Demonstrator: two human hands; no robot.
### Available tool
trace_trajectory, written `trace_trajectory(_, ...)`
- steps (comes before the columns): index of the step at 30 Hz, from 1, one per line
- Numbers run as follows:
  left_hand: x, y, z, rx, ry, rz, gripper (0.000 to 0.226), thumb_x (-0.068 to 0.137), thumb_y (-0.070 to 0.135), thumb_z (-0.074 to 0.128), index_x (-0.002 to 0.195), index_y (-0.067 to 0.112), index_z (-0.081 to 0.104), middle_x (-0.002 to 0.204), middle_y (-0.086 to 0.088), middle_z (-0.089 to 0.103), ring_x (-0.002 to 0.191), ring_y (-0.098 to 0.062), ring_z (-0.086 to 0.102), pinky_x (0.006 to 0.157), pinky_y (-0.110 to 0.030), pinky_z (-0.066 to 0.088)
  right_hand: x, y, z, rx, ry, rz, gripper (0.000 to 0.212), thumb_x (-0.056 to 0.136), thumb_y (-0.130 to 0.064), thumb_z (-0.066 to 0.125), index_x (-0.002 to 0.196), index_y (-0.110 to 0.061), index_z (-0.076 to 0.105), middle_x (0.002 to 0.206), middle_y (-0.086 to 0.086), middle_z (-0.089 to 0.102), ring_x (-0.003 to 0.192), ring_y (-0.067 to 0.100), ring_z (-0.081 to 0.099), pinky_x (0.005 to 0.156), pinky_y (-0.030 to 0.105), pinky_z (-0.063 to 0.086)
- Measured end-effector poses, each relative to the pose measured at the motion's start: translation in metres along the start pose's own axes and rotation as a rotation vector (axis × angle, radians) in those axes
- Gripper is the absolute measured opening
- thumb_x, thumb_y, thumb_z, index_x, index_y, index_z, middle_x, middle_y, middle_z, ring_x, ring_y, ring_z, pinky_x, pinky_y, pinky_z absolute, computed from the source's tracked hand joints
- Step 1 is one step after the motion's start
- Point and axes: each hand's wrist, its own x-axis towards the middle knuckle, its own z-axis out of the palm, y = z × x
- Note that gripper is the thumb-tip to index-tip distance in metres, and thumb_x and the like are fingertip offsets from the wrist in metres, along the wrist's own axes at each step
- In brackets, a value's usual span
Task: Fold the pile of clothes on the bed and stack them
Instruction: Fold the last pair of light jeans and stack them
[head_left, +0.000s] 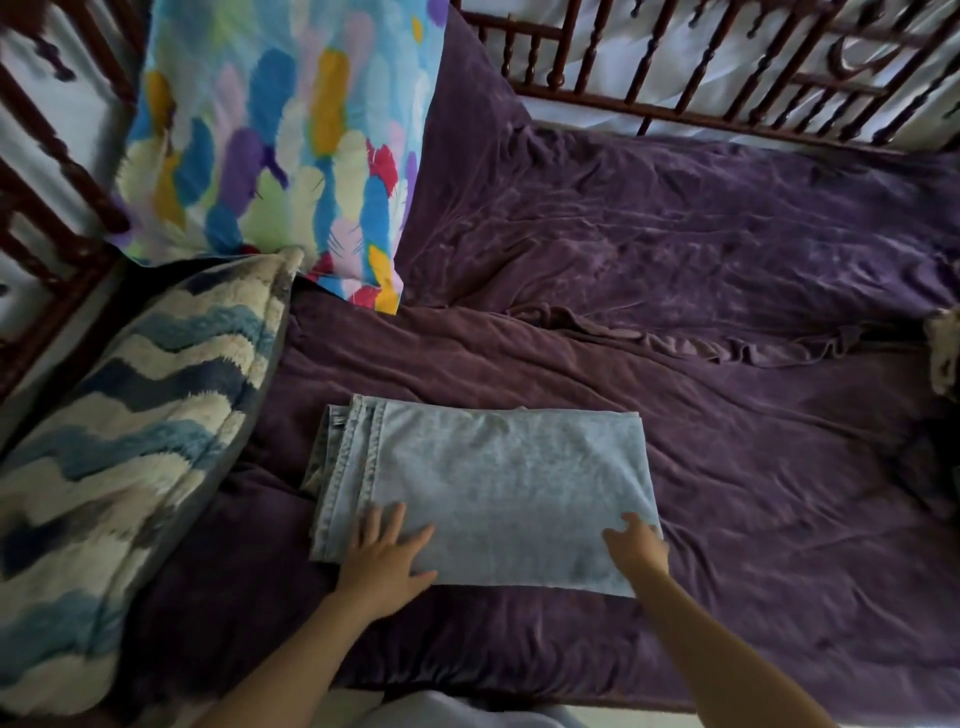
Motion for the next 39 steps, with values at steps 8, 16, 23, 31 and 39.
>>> trace_trajectory(8,0.002,-0.006,-0.002,0.029,-0.182,-0.105,0.064,0.097,0.053,0.029,0.147,0.039,-0.007,0.156,0.001,-0.02,0.143,-0.027,-0.02,0.115,-0.045,-0.006,0.05,0.054,-0.014,0.239,-0.052,0.252,0.068,0.083,-0.022,0.064,0.143,-0.012,0.033,0.14,0.021,0.04,0.125,0.04,0.042,0.103,0.044,0.039)
trace_trajectory(16,0.007,0.008,-0.012,-0.021,-0.22,-0.207,0.062,0.096,0.045,0.036,0.148,0.04,0.004,0.157,0.002,-0.015,0.144,-0.026,-0.016,0.116,-0.046,-0.004,0.045,0.079,-0.009,0.521,-0.087,0.307,0.038,0.083,-0.005,0.066,0.108,0.02,0.052,0.08,0.02,0.055,0.065,0.026,0.053,0.053,0.026,0.043)
trace_trajectory(23,0.006,0.032,-0.006,0.049,-0.18,-0.3,0.06,0.1,0.026,0.032,0.15,0.025,-0.001,0.156,-0.01,-0.017,0.142,-0.032,-0.021,0.117,-0.048,-0.005,0.028,0.064,-0.022,0.659,0.046,0.221,0.022,0.081,-0.011,0.065,0.063,-0.004,0.055,0.063,0.009,0.054,0.058,0.023,0.05,0.059,0.032,0.042)
trace_trajectory(31,0.003,0.032,0.002,-0.76,0.092,-0.11,0.041,0.097,0.013,0.047,0.137,0.01,0.042,0.14,-0.004,0.041,0.13,-0.02,0.04,0.104,-0.023,0.033,-0.043,-0.017,-0.054,0.374,0.213,-0.165,0.012,0.085,-0.017,0.053,0.078,-0.01,0.048,0.094,0.008,0.054,0.072,0.021,0.05,0.056,0.028,0.032)
trace_trajectory(39,0.02,0.0,-0.053,-2.127,0.084,-0.317,0.088,0.083,0.078,0.019,0.098,0.009,0.071,0.094,-0.023,0.069,0.089,-0.037,0.062,0.087,-0.053,0.047,-0.155,-0.145,-0.008,0.211,-0.203,-0.815,0.012,0.087,-0.013,0.056,0.098,-0.009,0.057,0.084,0.0,0.058,0.065,0.01,0.048,0.053,0.013,0.039)
